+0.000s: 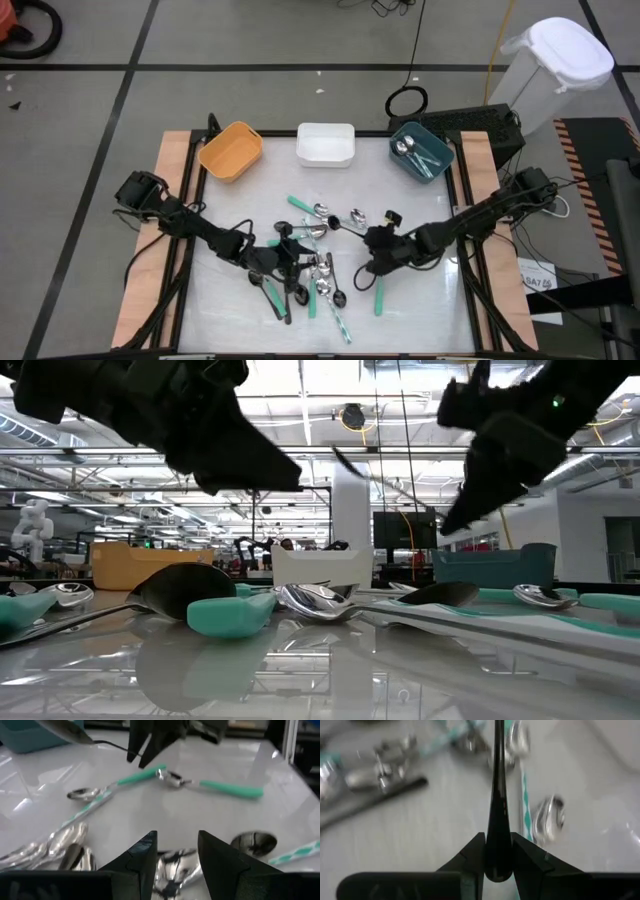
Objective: Sort silverware by color (type)
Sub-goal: Put the black spoon into the orange bin
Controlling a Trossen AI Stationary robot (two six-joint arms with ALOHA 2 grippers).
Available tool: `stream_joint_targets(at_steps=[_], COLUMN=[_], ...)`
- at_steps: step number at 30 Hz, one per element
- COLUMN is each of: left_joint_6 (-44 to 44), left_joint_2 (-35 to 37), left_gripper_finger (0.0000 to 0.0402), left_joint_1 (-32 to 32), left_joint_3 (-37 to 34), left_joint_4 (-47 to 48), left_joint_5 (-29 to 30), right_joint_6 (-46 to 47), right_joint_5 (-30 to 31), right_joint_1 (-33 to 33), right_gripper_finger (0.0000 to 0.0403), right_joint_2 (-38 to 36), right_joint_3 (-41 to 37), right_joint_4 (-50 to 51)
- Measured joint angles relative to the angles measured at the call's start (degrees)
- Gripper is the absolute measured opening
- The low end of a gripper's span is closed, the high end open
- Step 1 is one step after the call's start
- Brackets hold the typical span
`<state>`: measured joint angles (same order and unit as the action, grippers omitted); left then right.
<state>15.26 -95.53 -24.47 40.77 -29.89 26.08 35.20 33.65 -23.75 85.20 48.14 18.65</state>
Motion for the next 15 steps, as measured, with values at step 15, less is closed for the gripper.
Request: stream_joint_targets(at_steps=[15], left_joint_6=[-6.76], left_joint_2=[0.0], left_gripper_finger=[0.0143], left_joint_1=[-0.14], left_joint_3=[1.81], left_joint_4=[-6.33], left_joint_5=[1.15], right_joint_6=[-3.05], right_joint_5=[6.98], right_joint_1=[-1.48], right_gripper_finger=[0.0067], right_joint_2=[1.44], right_joint_3=[0.02], right_joint_4=[-6.44])
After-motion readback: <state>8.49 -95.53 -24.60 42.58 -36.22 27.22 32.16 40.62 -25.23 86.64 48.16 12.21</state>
